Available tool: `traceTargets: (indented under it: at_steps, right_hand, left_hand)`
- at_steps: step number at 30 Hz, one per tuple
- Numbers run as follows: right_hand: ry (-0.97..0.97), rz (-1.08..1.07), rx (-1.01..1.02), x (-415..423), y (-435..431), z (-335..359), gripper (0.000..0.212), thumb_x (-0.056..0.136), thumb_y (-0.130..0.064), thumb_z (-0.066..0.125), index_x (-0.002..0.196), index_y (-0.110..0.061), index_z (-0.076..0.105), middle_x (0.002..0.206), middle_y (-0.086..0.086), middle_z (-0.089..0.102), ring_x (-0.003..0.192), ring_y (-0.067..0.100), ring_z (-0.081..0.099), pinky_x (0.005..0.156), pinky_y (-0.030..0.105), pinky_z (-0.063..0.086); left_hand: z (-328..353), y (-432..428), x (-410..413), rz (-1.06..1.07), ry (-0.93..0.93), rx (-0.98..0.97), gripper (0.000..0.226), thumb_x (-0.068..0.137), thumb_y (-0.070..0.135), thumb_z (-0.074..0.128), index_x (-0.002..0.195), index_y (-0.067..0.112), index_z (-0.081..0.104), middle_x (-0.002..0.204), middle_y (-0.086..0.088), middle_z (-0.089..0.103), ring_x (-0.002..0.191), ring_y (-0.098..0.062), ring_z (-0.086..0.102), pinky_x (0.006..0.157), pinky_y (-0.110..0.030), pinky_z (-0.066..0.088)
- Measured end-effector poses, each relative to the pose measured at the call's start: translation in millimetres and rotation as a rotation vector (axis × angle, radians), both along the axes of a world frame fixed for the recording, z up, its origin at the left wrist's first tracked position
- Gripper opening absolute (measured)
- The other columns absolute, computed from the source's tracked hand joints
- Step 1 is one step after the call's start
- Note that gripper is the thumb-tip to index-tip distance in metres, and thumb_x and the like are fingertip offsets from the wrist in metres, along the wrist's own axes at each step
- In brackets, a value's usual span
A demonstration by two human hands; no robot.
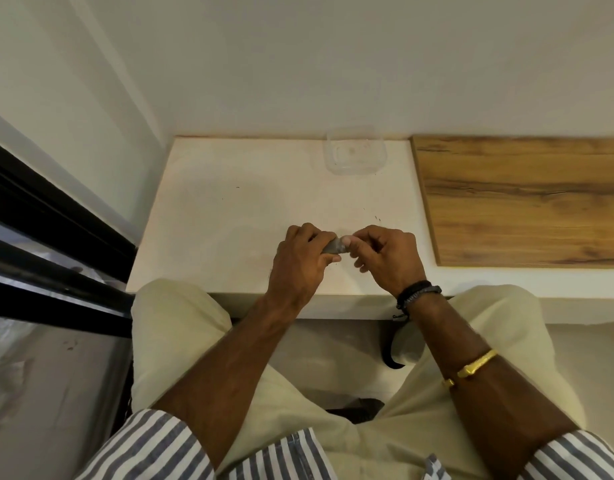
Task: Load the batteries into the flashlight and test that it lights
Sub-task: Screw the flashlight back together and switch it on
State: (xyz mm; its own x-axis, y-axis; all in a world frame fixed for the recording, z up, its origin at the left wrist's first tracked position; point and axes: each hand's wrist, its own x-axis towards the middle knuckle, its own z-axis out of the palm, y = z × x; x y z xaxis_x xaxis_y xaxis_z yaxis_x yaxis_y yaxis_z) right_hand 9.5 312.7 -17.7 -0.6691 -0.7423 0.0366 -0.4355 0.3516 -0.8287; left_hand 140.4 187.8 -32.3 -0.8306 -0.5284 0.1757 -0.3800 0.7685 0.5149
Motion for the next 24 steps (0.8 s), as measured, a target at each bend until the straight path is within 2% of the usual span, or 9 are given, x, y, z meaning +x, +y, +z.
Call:
traceTargets:
  at_steps: [2, 4, 6, 9, 11, 14, 19, 22, 24]
  right_hand:
    - [0.008, -0.021, 0.088, 0.9, -1.7, 1.4, 0.042, 0.092, -0.056, 0.059, 0.087, -0.016, 0.073, 0.068, -0.003, 0.073, 0.053, 0.008, 0.068, 0.056, 0.023, 0.06]
    - [-0.002, -0.026, 0.102, 0.2, -1.2, 2.5, 0.05, 0.09, -0.063, 0.056, 0.103, -0.017, 0.073, 0.084, -0.001, 0.077, 0.059, 0.008, 0.071, 0.06, 0.027, 0.062]
    - [-0.054, 0.019, 0.068, -3.0, 2.0, 4.2, 0.053, 0.089, -0.056, 0.067, 0.13, -0.023, 0.062, 0.109, -0.005, 0.073, 0.073, 0.011, 0.075, 0.068, 0.028, 0.063]
    - [-0.011, 0.12, 0.063, -6.9, 6.9, 3.4, 0.049, 0.087, -0.034, 0.077, 0.133, -0.029, 0.061, 0.118, -0.006, 0.071, 0.081, 0.012, 0.075, 0.079, 0.034, 0.064]
    - [0.004, 0.126, 0.052, -5.3, 7.6, 2.6, 0.036, 0.09, -0.024, 0.076, 0.125, -0.024, 0.068, 0.11, -0.004, 0.074, 0.074, 0.01, 0.075, 0.077, 0.038, 0.065]
    - [0.002, 0.085, 0.073, -2.9, 5.2, 2.9, 0.023, 0.095, -0.034, 0.069, 0.111, -0.017, 0.073, 0.085, -0.003, 0.076, 0.061, 0.008, 0.072, 0.065, 0.033, 0.065]
    - [0.101, -0.002, 0.226, 1.3, 1.4, -0.1, 0.057, 0.099, -0.063, 0.043, 0.076, -0.018, 0.069, 0.059, -0.003, 0.069, 0.048, 0.011, 0.064, 0.074, 0.037, 0.059]
    - [-0.015, 0.025, 0.164, -1.2, 2.6, 0.5, 0.038, 0.093, -0.064, 0.055, 0.104, -0.029, 0.065, 0.091, -0.004, 0.075, 0.064, 0.011, 0.072, 0.075, 0.036, 0.06]
    - [-0.046, 0.097, 0.112, -5.2, 5.1, 2.4, 0.038, 0.088, -0.05, 0.072, 0.121, -0.036, 0.059, 0.106, -0.009, 0.07, 0.076, 0.011, 0.073, 0.074, 0.031, 0.061]
  left_hand:
    - [-0.2, 1.4, -0.4, -0.004, -0.004, 0.001, 0.035, 0.091, 0.032, 0.07, 0.12, 0.013, 0.066, 0.111, -0.009, 0.063, 0.105, -0.027, 0.053, 0.08, -0.041, 0.054]
    - [-0.3, 2.5, -1.1, 0.007, 0.002, 0.014, 0.034, 0.092, 0.033, 0.069, 0.12, 0.013, 0.067, 0.11, -0.008, 0.063, 0.104, -0.027, 0.053, 0.079, -0.04, 0.054]
    - [-0.9, 1.9, -1.1, 0.023, 0.001, 0.026, 0.034, 0.092, 0.034, 0.068, 0.12, 0.014, 0.067, 0.11, -0.008, 0.063, 0.105, -0.026, 0.053, 0.077, -0.038, 0.054]
    - [-1.7, -0.5, 0.3, 0.027, -0.022, 0.035, 0.036, 0.092, 0.033, 0.068, 0.122, 0.013, 0.066, 0.112, -0.009, 0.062, 0.106, -0.027, 0.052, 0.079, -0.039, 0.053]
    - [-1.4, -0.7, 1.1, 0.015, -0.025, 0.036, 0.037, 0.092, 0.032, 0.069, 0.123, 0.012, 0.066, 0.112, -0.01, 0.062, 0.106, -0.027, 0.051, 0.081, -0.04, 0.053]
    - [-0.5, 0.4, 1.3, 0.004, -0.017, 0.029, 0.036, 0.092, 0.031, 0.069, 0.122, 0.012, 0.066, 0.112, -0.009, 0.062, 0.106, -0.027, 0.052, 0.081, -0.04, 0.053]
    - [-0.4, 2.3, 0.0, -0.017, -0.031, 0.024, 0.037, 0.093, 0.031, 0.068, 0.124, 0.012, 0.065, 0.115, -0.01, 0.063, 0.107, -0.027, 0.052, 0.084, -0.04, 0.053]
    - [-1.5, 1.0, 0.1, 0.005, -0.026, 0.026, 0.036, 0.092, 0.032, 0.068, 0.123, 0.012, 0.066, 0.113, -0.009, 0.063, 0.106, -0.027, 0.053, 0.08, -0.038, 0.053]
    - [-2.8, -0.7, 0.6, 0.013, -0.034, 0.022, 0.036, 0.092, 0.03, 0.068, 0.123, 0.012, 0.066, 0.113, -0.01, 0.063, 0.106, -0.028, 0.053, 0.08, -0.038, 0.054]
